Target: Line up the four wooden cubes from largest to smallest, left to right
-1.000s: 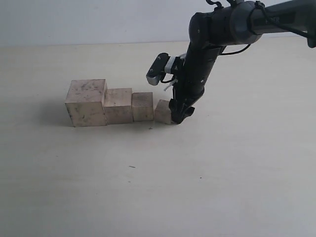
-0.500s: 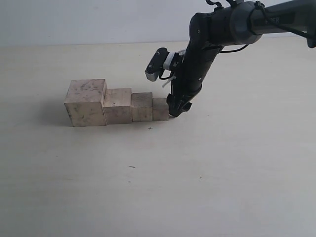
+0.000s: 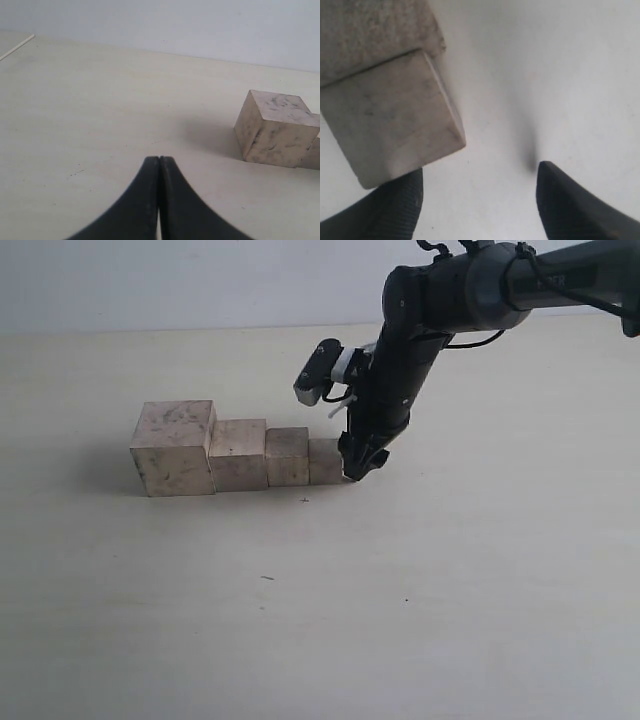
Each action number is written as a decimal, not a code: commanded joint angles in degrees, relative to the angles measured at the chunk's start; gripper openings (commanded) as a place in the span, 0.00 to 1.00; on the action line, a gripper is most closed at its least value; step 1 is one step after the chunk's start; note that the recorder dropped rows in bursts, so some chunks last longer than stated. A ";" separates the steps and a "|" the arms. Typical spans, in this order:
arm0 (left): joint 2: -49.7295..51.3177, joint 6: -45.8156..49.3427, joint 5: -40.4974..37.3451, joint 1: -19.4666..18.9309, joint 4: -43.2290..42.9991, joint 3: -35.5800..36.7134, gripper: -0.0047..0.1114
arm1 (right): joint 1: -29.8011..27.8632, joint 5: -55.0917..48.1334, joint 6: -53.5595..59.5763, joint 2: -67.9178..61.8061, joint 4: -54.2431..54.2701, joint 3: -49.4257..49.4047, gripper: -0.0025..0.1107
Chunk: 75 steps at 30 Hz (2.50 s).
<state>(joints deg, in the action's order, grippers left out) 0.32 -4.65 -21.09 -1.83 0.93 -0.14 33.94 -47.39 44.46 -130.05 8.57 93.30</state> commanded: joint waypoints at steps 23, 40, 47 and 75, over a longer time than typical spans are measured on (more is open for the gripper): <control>-0.32 -0.18 0.51 0.24 0.36 0.14 0.04 | 0.06 -6.69 -33.24 22.33 0.03 -2.03 0.02; -0.32 -0.18 0.51 0.24 0.36 0.14 0.04 | 0.06 7.87 -41.50 66.90 3.39 -36.92 0.02; -0.32 -0.18 0.51 0.24 0.36 0.14 0.04 | 0.06 8.34 -41.50 77.68 4.54 -36.92 0.02; -0.32 -0.18 0.51 0.24 0.36 0.14 0.04 | -36.69 14.24 -41.50 110.77 -0.17 -57.75 0.02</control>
<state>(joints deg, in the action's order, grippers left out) 0.32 -4.65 -21.09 -1.83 0.93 -0.14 0.60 -36.89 3.13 -23.45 10.05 40.32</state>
